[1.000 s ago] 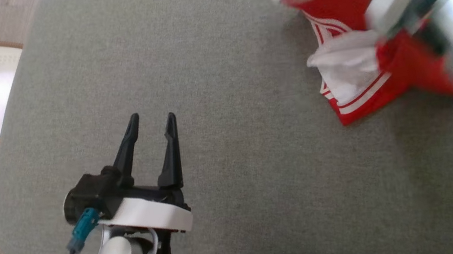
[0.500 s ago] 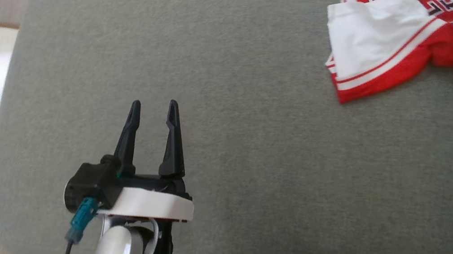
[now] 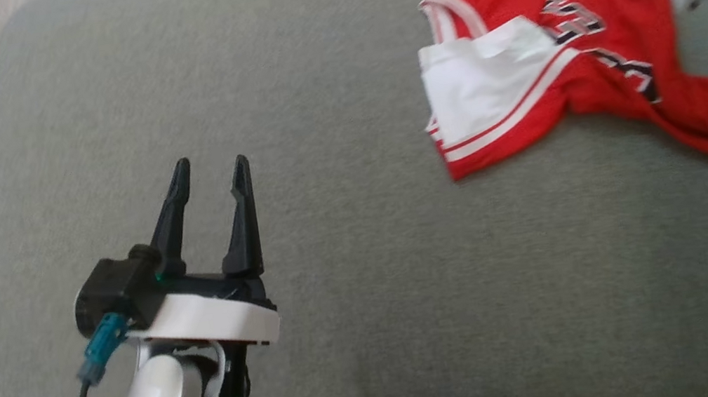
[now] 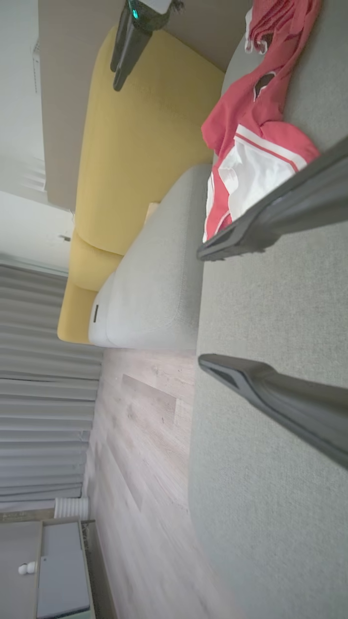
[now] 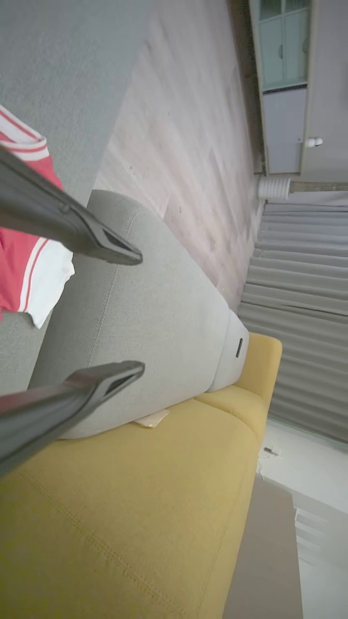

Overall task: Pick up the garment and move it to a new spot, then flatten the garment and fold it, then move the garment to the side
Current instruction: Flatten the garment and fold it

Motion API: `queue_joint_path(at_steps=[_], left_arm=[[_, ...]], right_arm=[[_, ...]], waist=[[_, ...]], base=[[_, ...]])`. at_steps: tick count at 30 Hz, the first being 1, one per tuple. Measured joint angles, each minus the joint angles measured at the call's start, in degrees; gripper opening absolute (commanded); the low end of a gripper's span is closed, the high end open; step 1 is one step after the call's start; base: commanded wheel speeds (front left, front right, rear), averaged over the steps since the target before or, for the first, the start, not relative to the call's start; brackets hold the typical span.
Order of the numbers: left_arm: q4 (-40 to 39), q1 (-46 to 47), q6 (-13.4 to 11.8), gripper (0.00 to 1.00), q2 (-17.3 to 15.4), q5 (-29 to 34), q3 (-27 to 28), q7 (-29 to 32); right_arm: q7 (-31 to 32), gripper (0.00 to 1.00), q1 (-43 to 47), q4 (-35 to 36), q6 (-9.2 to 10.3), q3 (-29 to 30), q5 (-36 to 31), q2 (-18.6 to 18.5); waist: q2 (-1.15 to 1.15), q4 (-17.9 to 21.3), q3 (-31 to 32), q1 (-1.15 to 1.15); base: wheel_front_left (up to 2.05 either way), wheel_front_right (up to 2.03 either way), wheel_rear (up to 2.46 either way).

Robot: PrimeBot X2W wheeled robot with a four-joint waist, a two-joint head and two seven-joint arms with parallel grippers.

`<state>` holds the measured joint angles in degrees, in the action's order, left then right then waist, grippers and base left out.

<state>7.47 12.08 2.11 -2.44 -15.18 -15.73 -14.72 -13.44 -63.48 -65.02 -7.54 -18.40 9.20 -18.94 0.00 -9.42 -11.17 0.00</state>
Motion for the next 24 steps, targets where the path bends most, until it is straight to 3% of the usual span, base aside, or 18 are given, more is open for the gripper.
queue_joint_path(at_steps=[5,9,12,19,24], left_arm=[[-0.2,-1.4,0.4,1.00,0.0,0.0,0.6,0.0],[-0.4,-2.9,0.4,1.00,0.0,0.1,1.6,0.0],[-0.4,-2.9,0.5,1.00,0.0,0.1,1.6,0.0],[0.9,-2.8,0.5,1.00,0.0,-0.1,1.8,0.0],[3.5,-1.1,1.0,1.00,0.0,-0.1,1.6,0.0]], right_arm=[[-0.8,1.00,8.9,9.1,0.00,0.8,4.5,2.0],[-0.9,1.00,18.9,19.6,0.00,4.8,5.8,3.5],[-0.9,1.00,24.9,25.1,0.00,7.6,5.4,4.7],[-0.9,1.00,46.1,40.7,0.00,15.2,1.5,13.2],[0.7,1.00,50.8,48.0,0.00,17.2,-0.2,14.9]], waist=[[0.00,3.1,2.9,0.00],[0.00,5.9,4.6,0.00],[0.00,7.3,5.2,0.00],[0.00,11.3,5.6,0.00],[0.00,13.8,4.2,0.00]], base=[[0.00,0.00,0.00],[0.00,0.00,0.00],[0.00,0.00,0.00],[0.00,0.00,0.00],[0.00,0.00,0.00]])
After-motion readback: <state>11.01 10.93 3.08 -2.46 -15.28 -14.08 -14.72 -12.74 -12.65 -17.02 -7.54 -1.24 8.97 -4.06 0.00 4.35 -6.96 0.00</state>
